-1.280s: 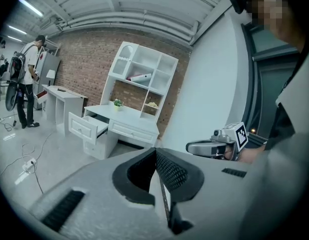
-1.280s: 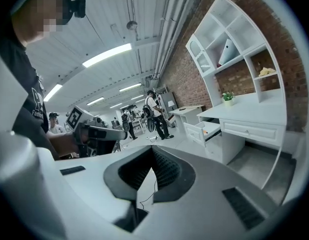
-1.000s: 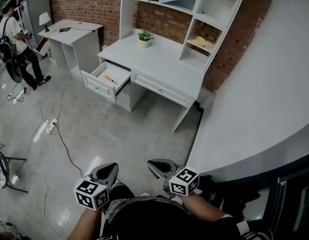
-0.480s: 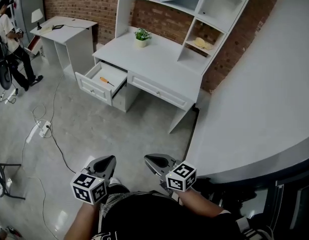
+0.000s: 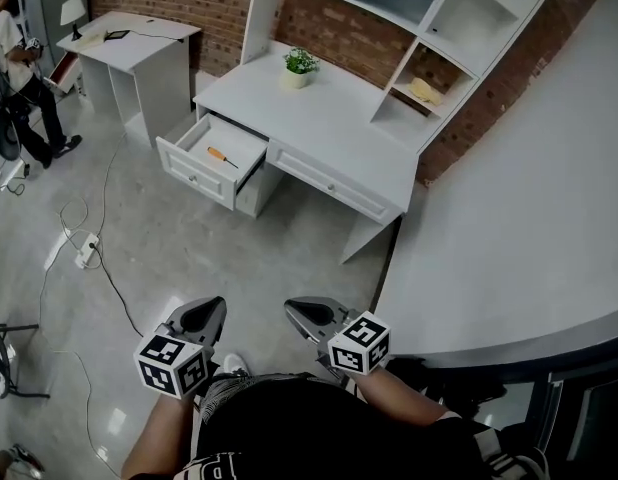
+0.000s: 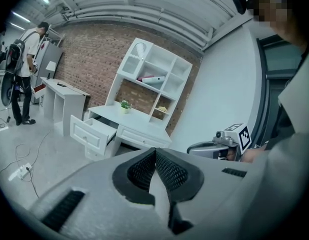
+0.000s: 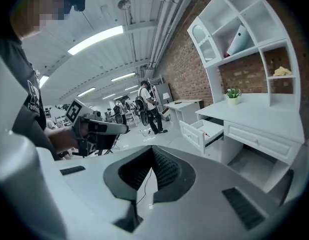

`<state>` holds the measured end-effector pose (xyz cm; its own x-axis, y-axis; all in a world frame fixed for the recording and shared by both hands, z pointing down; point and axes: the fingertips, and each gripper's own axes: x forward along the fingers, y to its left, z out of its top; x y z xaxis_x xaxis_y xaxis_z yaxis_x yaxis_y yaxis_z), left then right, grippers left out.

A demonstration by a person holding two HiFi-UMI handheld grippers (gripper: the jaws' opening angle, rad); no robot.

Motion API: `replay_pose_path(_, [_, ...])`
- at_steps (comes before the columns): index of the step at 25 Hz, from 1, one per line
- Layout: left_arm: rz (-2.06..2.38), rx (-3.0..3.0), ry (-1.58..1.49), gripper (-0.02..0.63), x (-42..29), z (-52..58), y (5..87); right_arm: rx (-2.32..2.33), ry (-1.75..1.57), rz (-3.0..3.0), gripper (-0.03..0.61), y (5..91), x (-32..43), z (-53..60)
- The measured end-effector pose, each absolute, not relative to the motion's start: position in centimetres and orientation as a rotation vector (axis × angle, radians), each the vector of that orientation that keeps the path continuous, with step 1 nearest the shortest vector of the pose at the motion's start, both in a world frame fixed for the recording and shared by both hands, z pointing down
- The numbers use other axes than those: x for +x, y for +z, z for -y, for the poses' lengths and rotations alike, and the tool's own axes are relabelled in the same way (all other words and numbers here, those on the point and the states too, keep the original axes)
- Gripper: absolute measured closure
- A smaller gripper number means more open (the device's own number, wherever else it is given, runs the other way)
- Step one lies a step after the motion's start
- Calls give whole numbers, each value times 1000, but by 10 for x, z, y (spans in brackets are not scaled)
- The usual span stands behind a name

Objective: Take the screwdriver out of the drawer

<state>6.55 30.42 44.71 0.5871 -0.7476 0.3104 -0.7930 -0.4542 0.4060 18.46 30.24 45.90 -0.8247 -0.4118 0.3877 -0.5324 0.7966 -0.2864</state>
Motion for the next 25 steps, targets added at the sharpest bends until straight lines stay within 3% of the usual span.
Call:
replay_pose_path(14, [1252, 2272, 94, 597, -19, -275, 459, 751, 604, 2623, 574, 473, 119, -267])
replay_pose_path(25, [1281, 2224, 93, 597, -31, -258, 474, 705, 635, 2628, 574, 485, 102, -241])
